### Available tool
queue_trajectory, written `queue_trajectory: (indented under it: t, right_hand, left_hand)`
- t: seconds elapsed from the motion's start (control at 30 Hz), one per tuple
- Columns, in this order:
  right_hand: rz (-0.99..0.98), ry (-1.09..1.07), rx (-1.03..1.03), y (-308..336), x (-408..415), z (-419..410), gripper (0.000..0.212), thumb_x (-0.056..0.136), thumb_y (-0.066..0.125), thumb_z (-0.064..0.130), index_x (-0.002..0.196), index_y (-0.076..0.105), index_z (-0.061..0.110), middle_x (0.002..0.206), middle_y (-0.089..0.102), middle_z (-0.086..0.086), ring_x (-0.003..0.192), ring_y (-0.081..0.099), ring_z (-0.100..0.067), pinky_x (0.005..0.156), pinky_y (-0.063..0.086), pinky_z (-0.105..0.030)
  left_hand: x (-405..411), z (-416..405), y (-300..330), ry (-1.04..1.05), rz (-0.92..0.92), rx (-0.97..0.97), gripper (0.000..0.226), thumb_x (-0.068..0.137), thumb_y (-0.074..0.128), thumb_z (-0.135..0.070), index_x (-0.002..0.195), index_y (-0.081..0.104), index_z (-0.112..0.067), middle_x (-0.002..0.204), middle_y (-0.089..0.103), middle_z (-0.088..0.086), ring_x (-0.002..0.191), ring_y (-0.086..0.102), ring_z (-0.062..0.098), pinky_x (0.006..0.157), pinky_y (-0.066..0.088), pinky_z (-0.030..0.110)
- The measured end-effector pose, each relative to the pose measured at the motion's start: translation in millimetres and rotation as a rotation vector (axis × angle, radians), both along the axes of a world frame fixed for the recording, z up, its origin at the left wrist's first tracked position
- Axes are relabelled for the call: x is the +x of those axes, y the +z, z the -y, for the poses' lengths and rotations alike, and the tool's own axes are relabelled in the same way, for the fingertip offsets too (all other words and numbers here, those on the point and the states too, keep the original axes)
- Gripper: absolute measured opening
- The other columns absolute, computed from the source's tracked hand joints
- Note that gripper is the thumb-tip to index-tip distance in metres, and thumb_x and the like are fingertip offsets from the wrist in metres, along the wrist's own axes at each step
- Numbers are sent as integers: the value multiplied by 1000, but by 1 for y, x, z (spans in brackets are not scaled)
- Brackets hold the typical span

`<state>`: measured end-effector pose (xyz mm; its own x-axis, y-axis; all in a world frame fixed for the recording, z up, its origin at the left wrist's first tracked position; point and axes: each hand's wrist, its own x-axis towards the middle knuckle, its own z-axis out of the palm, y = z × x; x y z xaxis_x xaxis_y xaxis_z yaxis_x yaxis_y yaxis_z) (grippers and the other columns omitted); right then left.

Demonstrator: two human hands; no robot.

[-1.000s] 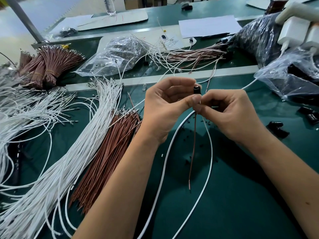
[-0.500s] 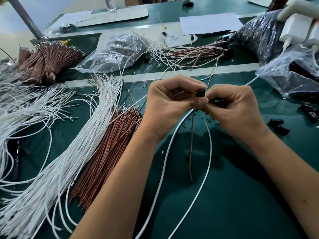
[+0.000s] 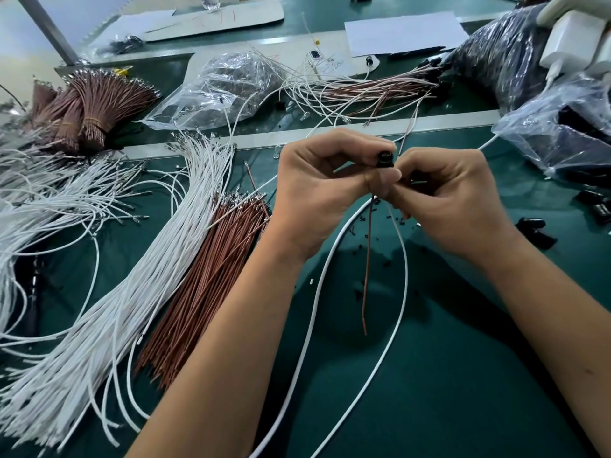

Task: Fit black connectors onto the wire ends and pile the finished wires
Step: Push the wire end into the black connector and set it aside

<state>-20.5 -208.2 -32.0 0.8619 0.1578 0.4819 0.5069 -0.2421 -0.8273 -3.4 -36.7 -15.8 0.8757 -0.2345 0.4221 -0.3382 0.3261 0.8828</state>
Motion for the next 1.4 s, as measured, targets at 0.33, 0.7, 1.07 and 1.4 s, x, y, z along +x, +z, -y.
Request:
queue_trajectory:
  t: [0.33, 0.7, 1.07, 1.4]
  right_hand:
    - [43, -15, -84, -8, 6, 4, 19, 90, 79, 23, 83, 74, 7, 74, 65, -10, 67, 56, -27, 60, 46, -48]
    - [148, -22, -169, -8, 7, 3, 19, 92, 79, 15, 77, 68, 20, 68, 59, 1, 61, 52, -20, 56, 42, -36]
    - [154, -128, -159, -7, 4, 1, 18, 90, 80, 21, 76, 69, 17, 68, 59, 7, 60, 51, -11, 58, 38, -24]
    - [159, -92, -105, -2, 0, 1, 4, 94, 76, 15, 91, 75, 17, 74, 66, -6, 64, 59, -21, 57, 45, -38]
  left_hand:
    - [1, 0, -1, 13, 42, 9, 42, 66, 76, 25, 103, 67, 9, 93, 67, 18, 83, 67, 21, 78, 55, 29]
    - [-3, 3, -1, 24, 27, 14, 41, 65, 76, 26, 101, 69, 7, 91, 67, 17, 85, 68, 21, 79, 56, 32]
    - [-2, 4, 1, 10, 42, -6, 41, 67, 75, 24, 102, 68, 3, 91, 67, 15, 84, 65, 21, 80, 53, 29]
    - [0, -2, -1, -8, -14, -1, 34, 71, 75, 21, 93, 69, -4, 90, 70, 15, 86, 68, 22, 83, 56, 31]
